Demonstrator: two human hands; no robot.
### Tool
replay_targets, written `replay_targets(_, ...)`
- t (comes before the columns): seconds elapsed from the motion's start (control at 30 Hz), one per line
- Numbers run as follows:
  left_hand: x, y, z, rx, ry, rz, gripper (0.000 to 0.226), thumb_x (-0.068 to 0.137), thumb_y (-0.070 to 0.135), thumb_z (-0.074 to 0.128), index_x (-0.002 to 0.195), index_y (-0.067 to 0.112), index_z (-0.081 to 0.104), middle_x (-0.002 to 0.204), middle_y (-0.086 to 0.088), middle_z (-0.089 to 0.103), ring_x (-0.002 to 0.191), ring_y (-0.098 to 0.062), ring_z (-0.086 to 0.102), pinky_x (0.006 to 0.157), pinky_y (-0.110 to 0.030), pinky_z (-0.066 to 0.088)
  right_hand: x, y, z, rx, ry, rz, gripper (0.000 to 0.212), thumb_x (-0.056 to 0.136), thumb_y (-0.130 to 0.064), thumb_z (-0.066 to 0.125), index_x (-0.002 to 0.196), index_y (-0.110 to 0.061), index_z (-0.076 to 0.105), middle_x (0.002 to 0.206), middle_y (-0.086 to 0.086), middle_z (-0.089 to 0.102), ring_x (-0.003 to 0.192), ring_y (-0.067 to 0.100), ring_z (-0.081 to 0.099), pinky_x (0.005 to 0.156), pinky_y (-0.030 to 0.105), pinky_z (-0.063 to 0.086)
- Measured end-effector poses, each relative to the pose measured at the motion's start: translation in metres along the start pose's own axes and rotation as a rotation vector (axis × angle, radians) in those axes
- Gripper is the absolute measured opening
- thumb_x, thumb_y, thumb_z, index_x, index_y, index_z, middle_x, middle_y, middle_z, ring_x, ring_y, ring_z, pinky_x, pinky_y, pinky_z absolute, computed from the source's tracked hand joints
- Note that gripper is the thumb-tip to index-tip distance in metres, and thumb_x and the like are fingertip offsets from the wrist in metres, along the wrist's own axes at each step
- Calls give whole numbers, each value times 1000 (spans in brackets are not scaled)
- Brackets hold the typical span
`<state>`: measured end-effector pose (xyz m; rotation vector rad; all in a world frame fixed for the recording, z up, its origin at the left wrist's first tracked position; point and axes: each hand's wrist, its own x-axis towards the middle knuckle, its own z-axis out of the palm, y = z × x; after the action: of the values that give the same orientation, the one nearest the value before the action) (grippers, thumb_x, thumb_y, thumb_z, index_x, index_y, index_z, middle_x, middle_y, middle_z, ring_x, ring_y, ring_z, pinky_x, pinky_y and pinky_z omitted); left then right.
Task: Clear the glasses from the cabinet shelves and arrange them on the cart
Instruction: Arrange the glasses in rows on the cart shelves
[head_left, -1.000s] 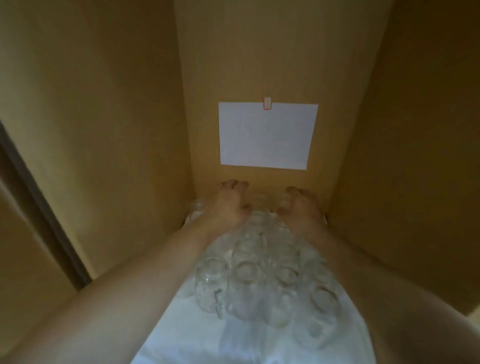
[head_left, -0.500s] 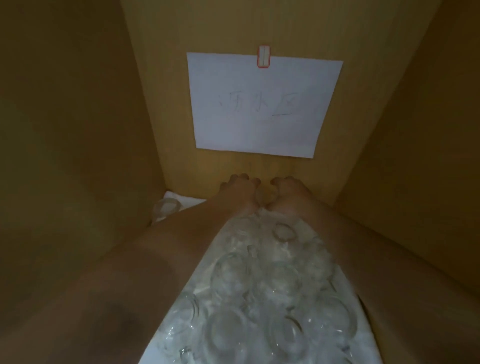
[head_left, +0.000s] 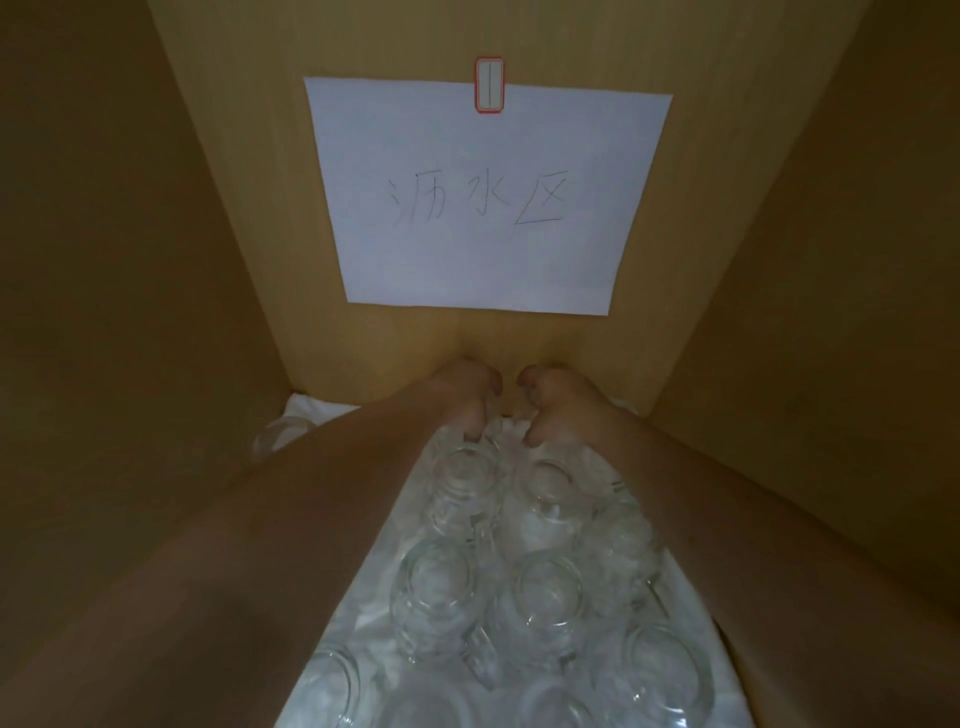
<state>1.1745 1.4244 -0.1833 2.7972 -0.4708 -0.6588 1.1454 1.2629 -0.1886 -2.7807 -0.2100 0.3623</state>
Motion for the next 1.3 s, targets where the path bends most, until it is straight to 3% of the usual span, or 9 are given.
replay_targets(0.17,-5,-4,-1,-43,90,14,91,63,5,91,144,23,52,134,-6,57,103,-18,59,74,-27,54,-1,1,0,24,15,7,83,65,-14,90,139,-10,52,127,11,56,110,26,59,89,38,57)
replay_targets(0.4,-36,-3,-17,-2,231,51,93,61,11,93,144,20,52,139,-7,55,123,-24,56,82,-28,50,-12,-14,-12,56,92,51,97,64,-16,92,148,-17,45,138,12,49,119,29,56,92,35,55)
replay_targets(0.5,-58,-2,-26,22,311,70,90,63,9,91,144,20,53,142,-6,55,125,-26,55,79,-25,44,-30,-24,-22,53,230,68,82,65,-11,88,139,-18,52,127,7,46,109,26,57,87,31,54)
replay_targets(0.6,-88,2,-36,19,411,90,86,64,8,88,142,21,55,136,-8,55,121,-27,57,85,-28,50,-57,-35,-37,66,347,76,88,67,-9,82,146,-19,44,139,12,40,125,30,50,91,28,48)
replay_targets(0.7,-124,9,-45,23,538,113,82,62,13,88,138,25,59,123,-8,55,110,-28,60,85,-33,54,-95,-49,-51,22,464,85,80,65,-14,83,137,-18,47,127,13,39,119,31,47,80,29,47)
replay_targets(0.8,-164,16,-50,-46,692,118,78,63,18,87,136,26,59,119,-7,57,107,-29,61,77,-28,47,-136,-63,-57,50,616,114,73,64,-27,88,125,-14,50,120,12,42,112,31,49,82,34,52)
replay_targets(1.1,-301,34,-35,-619,1005,87,81,57,26,98,129,20,60,125,-8,60,105,-23,60,82,-27,48,-265,-109,-39,630,854,339,98,66,-52,87,133,-5,35,130,17,52,116,35,56,89,41,54)
replay_targets(1.2,-348,40,-16,-747,1041,121,77,58,27,99,124,20,59,124,-3,60,102,-17,56,79,-23,44,-312,-127,-19,826,921,329,86,64,-51,86,122,-7,40,124,14,56,112,34,58,95,46,54)
replay_targets(1.3,-388,44,10,-892,1067,156,73,57,31,99,114,25,55,113,4,59,90,-10,55,66,-15,40,-358,-143,2,1037,918,339,90,60,-57,84,127,-7,49,119,8,60,103,27,63,85,40,56)
